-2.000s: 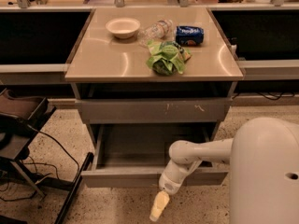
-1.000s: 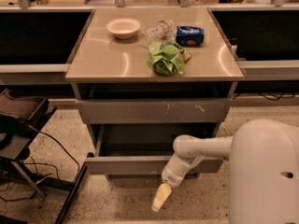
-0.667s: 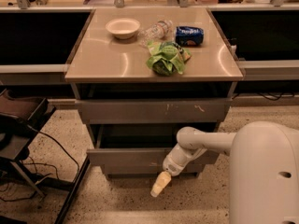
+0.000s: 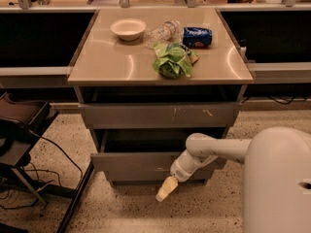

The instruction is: Close middle drawer

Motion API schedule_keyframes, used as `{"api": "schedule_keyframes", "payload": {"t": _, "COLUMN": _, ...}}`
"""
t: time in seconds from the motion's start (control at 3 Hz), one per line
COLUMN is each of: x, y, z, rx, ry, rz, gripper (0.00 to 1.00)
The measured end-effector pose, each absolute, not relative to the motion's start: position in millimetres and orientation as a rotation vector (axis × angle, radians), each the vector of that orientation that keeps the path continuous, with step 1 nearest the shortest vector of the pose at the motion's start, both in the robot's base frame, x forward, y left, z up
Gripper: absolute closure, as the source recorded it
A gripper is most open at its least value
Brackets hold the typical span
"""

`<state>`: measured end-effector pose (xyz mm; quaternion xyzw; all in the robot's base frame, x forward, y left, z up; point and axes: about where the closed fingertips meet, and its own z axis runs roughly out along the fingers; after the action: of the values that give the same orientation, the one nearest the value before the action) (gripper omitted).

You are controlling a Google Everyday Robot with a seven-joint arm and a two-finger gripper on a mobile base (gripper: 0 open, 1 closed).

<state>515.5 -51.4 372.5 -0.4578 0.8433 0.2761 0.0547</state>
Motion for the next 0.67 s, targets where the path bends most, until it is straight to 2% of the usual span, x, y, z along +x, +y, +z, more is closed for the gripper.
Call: {"api": "schedule_keyframes", "payload": {"t": 0.67, "x": 531.2, "y": -90.1, "z": 412.9, "rx": -1.071, "ry": 2.611, "rz": 0.465, "gripper": 0.00}}
